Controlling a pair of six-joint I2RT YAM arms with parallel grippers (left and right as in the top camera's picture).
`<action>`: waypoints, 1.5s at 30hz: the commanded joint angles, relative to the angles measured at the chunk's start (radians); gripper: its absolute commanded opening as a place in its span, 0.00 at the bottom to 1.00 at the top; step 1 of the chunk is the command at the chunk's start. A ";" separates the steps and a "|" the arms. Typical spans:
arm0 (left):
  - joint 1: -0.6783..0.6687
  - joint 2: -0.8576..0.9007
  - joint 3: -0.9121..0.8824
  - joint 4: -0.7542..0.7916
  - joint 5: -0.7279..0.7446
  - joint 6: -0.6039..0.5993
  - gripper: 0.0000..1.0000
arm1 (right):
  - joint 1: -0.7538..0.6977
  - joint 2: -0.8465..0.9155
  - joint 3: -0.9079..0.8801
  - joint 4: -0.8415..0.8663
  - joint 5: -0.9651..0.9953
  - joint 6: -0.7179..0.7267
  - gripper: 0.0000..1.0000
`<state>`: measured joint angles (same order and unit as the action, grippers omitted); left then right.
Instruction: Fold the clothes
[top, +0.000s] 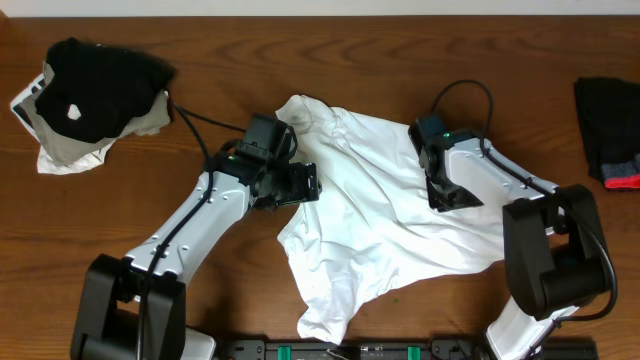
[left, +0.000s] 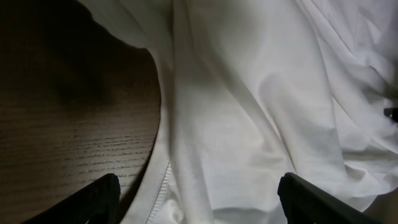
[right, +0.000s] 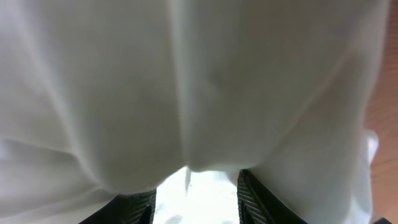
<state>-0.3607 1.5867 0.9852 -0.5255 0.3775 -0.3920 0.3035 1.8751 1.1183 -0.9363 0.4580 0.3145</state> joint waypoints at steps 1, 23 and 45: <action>0.004 0.002 0.000 0.000 -0.013 0.007 0.84 | 0.003 0.010 -0.001 0.008 0.091 0.022 0.37; 0.004 0.002 0.000 -0.001 -0.029 0.007 0.84 | -0.037 0.010 0.131 0.089 0.117 -0.039 0.01; 0.004 0.002 0.000 0.016 -0.029 0.006 0.84 | -0.183 0.010 0.357 -0.021 -0.222 -0.231 0.13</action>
<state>-0.3607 1.5867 0.9852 -0.5152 0.3592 -0.3920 0.0669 1.8790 1.4872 -0.9382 0.2836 0.1509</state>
